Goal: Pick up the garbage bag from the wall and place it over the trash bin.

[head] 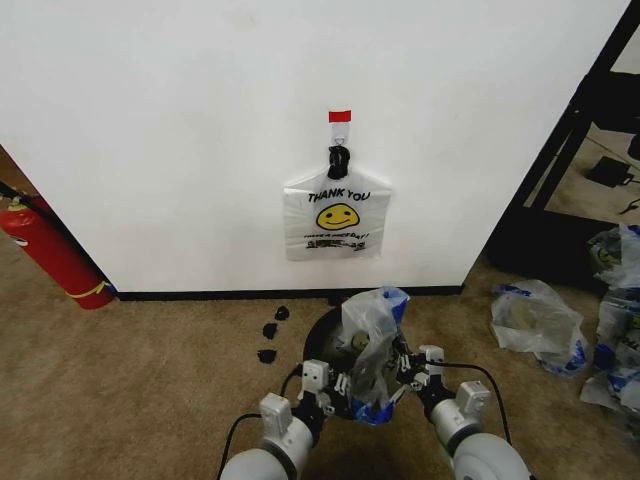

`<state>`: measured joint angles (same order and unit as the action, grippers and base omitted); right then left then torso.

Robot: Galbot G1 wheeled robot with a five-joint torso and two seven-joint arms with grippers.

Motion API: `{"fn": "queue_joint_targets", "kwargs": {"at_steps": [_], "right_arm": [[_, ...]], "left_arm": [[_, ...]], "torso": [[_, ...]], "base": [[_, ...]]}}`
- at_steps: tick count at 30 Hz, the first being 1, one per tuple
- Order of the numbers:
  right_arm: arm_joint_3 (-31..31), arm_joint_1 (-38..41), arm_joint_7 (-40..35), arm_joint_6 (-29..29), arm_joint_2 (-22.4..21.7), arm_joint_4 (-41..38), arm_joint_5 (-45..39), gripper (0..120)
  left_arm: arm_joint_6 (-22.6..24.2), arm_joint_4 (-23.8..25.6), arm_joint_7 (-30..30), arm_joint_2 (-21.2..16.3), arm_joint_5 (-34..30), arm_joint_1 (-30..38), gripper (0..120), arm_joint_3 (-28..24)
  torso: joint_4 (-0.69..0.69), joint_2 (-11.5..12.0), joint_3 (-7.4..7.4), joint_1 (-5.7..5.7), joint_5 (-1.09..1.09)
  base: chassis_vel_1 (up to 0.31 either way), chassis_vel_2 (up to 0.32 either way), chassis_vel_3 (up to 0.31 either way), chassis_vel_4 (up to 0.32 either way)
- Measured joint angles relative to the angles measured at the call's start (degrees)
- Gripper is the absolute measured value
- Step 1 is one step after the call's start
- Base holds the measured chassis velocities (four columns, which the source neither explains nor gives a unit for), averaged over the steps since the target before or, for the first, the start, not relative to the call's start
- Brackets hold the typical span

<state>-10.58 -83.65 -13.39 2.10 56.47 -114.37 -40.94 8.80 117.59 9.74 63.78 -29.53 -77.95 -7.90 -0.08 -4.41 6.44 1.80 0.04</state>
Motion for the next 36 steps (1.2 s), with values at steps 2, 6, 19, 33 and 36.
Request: {"fn": "queue_joint_targets", "kwargs": {"at_steps": [2,6,19,33,36], "right_arm": [[0.0,0.2,0.3,-0.1,0.1,0.2,0.1,0],[0.0,0.2,0.9,-0.4,0.2,0.7,0.7,0],[1.2,0.5,2.0,-0.6,0.9,1.3,2.9,0],[1.6,0.7,1.9,-0.9,1.9,1.5,4.0,0],[1.6,0.7,1.8,-1.0,2.1,1.5,4.1,0]], "left_arm": [[-0.1,-0.3,-0.3,-0.2,0.2,0.3,42,-0.1],[-0.2,-0.3,-0.6,-0.5,0.2,0.6,52,0.1],[-0.7,-0.5,-0.9,0.3,-0.7,2.0,96,-1.1],[-1.9,-0.7,-0.2,0.6,-1.2,2.7,104,-0.7],[-2.2,-0.7,0.4,0.9,-1.3,2.9,98,-0.9]], "torso": [[0.00,0.0,0.00,0.00,0.00],[0.00,0.0,0.00,0.00,0.00],[0.00,0.0,0.00,0.00,0.00],[0.00,0.0,0.00,0.00,0.00],[0.00,0.0,0.00,0.00,0.00]], "base": [[0.000,0.000,0.000,0.000],[0.000,0.000,0.000,0.000],[0.000,0.000,0.000,0.000],[0.000,0.000,0.000,0.000],[0.000,0.000,0.000,0.000]]}}
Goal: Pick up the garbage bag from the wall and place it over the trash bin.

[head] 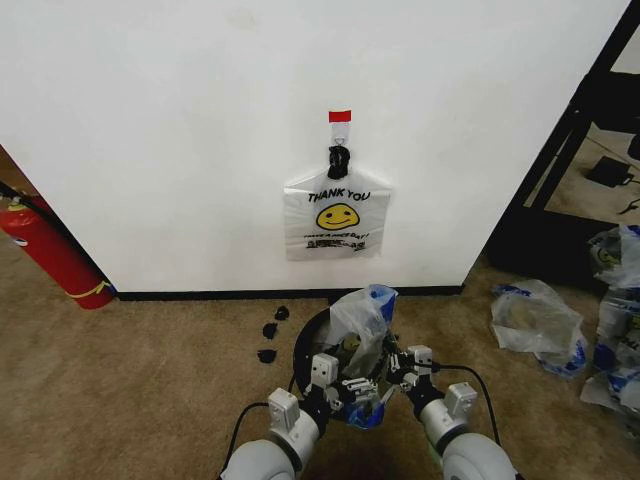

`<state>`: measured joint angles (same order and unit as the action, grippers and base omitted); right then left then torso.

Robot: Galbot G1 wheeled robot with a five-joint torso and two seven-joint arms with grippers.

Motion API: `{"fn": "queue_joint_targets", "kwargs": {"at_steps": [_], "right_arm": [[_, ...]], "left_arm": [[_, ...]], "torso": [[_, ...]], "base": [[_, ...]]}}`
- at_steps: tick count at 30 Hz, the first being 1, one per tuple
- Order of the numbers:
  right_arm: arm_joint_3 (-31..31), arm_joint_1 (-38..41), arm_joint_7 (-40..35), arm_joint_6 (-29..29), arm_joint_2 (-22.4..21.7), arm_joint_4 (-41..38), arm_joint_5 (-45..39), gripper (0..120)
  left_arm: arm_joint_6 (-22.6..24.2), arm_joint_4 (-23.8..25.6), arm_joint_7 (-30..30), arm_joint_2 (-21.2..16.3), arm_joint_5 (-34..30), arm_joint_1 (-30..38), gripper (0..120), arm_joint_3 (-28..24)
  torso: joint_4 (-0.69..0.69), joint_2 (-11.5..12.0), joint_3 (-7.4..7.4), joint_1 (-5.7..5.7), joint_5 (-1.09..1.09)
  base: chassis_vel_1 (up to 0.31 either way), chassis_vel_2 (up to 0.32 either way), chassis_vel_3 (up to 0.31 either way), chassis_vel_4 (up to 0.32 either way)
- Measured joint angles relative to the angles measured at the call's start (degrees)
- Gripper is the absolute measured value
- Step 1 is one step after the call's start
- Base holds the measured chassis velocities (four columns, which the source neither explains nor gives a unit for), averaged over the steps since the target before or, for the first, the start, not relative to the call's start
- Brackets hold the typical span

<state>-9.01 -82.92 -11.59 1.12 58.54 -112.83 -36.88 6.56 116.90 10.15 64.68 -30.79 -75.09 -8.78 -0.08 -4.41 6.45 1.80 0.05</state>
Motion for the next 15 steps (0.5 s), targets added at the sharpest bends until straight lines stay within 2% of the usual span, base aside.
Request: {"fn": "queue_joint_targets", "kwargs": {"at_steps": [5,15], "right_arm": [[0.0,-0.1,0.0,-0.1,0.1,-0.2,0.0,0],[-0.1,-0.5,-0.1,-0.4,0.0,-0.6,0.3,0]], "left_arm": [[-0.1,-0.3,0.2,0.3,0.0,0.1,86,-0.2],[-0.1,-0.3,0.3,0.3,-0.2,0.0,49,-0.1]], "torso": [[0.00,0.0,0.00,0.00,0.00],[0.00,0.0,0.00,0.00,0.00]], "base": [[0.000,0.000,0.000,0.000],[0.000,0.000,0.000,0.000]]}}
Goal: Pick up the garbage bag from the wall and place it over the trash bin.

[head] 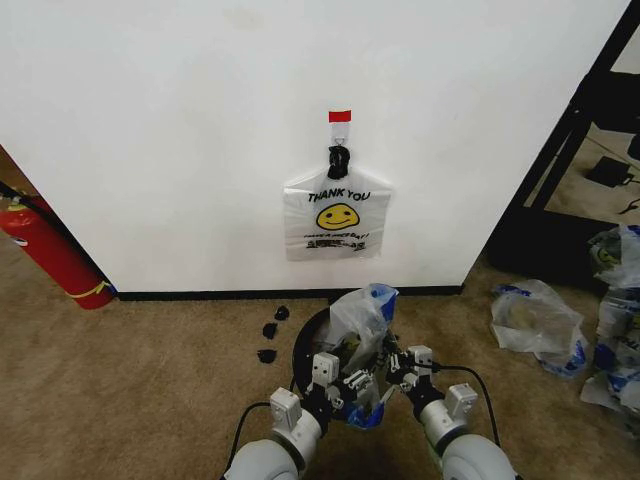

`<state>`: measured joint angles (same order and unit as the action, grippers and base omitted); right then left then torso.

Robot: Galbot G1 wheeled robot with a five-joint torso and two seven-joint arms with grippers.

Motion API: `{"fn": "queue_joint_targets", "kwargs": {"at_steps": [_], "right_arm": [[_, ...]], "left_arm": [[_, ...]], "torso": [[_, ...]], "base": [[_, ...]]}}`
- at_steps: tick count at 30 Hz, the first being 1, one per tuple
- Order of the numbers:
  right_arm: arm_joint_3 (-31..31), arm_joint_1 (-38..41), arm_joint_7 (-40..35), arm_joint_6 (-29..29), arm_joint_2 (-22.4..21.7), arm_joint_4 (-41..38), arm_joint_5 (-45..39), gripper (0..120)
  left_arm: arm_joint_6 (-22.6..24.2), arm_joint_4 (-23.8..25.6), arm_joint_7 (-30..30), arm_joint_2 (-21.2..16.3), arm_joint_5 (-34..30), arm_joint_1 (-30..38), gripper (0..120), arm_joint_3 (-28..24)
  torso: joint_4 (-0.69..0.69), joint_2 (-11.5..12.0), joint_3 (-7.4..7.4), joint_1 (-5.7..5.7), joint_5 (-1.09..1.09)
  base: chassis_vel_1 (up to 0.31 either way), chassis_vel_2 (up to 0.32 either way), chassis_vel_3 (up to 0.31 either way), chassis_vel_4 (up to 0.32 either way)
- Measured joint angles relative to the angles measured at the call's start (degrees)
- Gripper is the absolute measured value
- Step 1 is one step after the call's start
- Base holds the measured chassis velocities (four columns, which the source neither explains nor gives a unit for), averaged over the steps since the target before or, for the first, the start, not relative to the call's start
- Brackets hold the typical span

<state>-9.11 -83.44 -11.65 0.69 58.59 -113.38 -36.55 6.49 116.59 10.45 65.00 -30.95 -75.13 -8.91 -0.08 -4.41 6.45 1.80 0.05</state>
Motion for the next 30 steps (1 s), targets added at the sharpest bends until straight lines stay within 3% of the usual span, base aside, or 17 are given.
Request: {"fn": "queue_joint_targets", "kwargs": {"at_steps": [5,9,10,11,22,30], "right_arm": [[-0.1,0.0,-0.1,0.0,0.0,0.0,0.1,0],[-0.1,0.0,-0.3,-0.2,0.2,0.0,0.3,0],[-0.1,-0.1,-0.4,-0.3,0.3,0.1,0.4,0],[-0.1,-0.1,-0.4,-0.3,0.3,0.1,0.4,0],[-2.8,0.7,1.4,-1.4,0.2,2.8,1.3,0],[-6.2,2.1,15.0,-5.2,-1.8,7.0,1.5,0]], "left_arm": [[0.0,0.4,0.0,0.0,-0.1,-0.2,34,0.0],[0.0,0.7,0.0,0.0,-0.1,-0.5,15,0.1],[0.0,0.9,0.0,0.1,-0.1,-0.7,4,0.2],[0.0,1.0,0.0,0.1,0.0,-0.7,1,0.3],[1.1,5.6,1.6,-0.7,-2.7,-1.8,0,3.1],[3.9,7.6,6.1,-2.3,-5.3,-1.8,0,7.5]], "torso": [[0.00,0.0,0.00,0.00,0.00],[0.00,0.0,0.00,0.00,0.00],[0.00,0.0,0.00,0.00,0.00],[0.00,0.0,0.00,0.00,0.00],[0.00,0.0,0.00,0.00,0.00],[-0.01,0.0,0.00,0.00,0.01]], "base": [[0.000,0.000,0.000,0.000],[0.000,0.000,0.000,0.000],[0.000,0.000,0.000,0.000],[0.000,0.000,0.000,0.000],[0.000,0.000,0.000,0.000],[0.000,0.000,0.000,0.000]]}}
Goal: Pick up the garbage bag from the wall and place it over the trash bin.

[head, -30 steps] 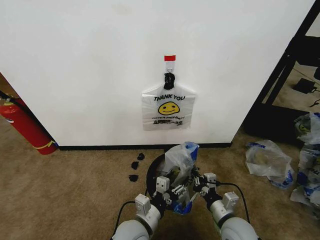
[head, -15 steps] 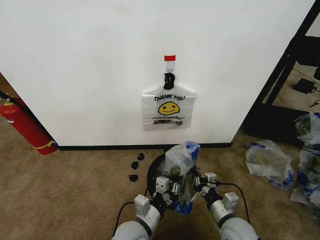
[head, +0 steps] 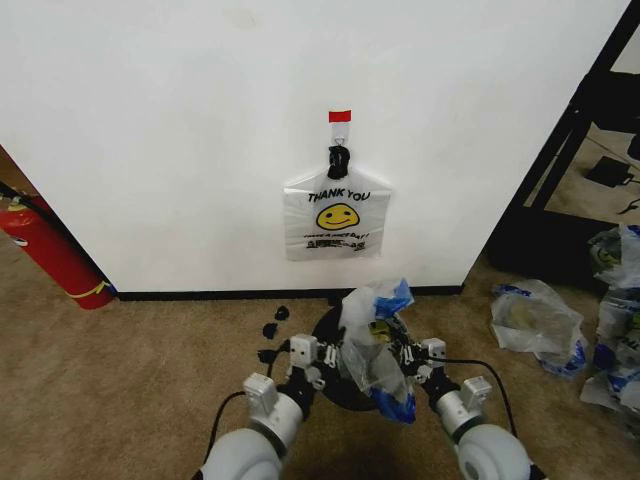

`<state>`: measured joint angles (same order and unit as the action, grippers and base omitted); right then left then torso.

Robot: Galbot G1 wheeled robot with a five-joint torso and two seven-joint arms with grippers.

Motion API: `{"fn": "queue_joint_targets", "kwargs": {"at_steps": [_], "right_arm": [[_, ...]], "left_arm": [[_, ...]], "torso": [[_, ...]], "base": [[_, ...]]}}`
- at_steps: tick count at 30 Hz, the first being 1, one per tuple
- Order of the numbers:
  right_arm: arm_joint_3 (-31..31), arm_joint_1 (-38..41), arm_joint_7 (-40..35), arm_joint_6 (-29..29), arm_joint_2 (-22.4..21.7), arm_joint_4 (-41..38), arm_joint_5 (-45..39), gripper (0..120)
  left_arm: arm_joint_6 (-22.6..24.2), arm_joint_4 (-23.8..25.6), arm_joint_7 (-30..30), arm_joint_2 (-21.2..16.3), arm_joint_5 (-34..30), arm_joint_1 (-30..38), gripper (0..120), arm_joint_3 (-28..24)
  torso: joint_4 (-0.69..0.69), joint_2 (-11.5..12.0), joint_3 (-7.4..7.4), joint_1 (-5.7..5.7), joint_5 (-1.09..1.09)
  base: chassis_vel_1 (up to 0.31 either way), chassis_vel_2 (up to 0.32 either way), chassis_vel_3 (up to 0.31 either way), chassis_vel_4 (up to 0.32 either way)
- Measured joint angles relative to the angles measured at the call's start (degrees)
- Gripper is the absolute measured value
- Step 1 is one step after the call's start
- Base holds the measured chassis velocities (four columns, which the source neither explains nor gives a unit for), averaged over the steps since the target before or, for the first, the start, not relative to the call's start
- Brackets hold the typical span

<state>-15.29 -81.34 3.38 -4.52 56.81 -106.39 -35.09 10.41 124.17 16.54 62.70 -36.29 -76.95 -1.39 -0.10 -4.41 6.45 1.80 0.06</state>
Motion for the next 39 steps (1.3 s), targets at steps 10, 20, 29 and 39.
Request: {"fn": "queue_joint_targets", "kwargs": {"at_steps": [10,20,29,39], "right_arm": [[-0.9,3.0,5.1,-1.6,-0.1,4.1,-0.4,0],[-0.3,5.3,-0.6,-3.1,0.9,7.3,-1.8,0],[0.2,5.0,0.0,-4.3,1.0,7.2,-2.1,0],[3.6,5.3,-4.0,-8.8,3.2,7.3,10.1,0]], "left_arm": [[2.1,2.8,4.3,-0.5,-2.1,-1.4,0,2.7],[2.9,5.1,4.7,-0.5,-3.4,-1.9,0,2.7],[-0.3,2.5,-2.2,-0.3,1.7,-2.1,0,0.0],[-20.1,-8.3,-17.4,2.3,37.6,0.3,30,-0.2]], "torso": [[0.01,0.0,0.00,0.00,-0.01],[0.01,0.0,0.00,0.00,-0.01],[0.01,0.0,0.00,0.00,-0.01],[0.01,0.0,0.00,0.00,-0.01]], "base": [[0.000,0.000,0.000,0.000],[0.000,0.000,0.000,0.000],[0.000,0.000,0.000,0.000],[0.000,0.000,0.000,0.000]]}}
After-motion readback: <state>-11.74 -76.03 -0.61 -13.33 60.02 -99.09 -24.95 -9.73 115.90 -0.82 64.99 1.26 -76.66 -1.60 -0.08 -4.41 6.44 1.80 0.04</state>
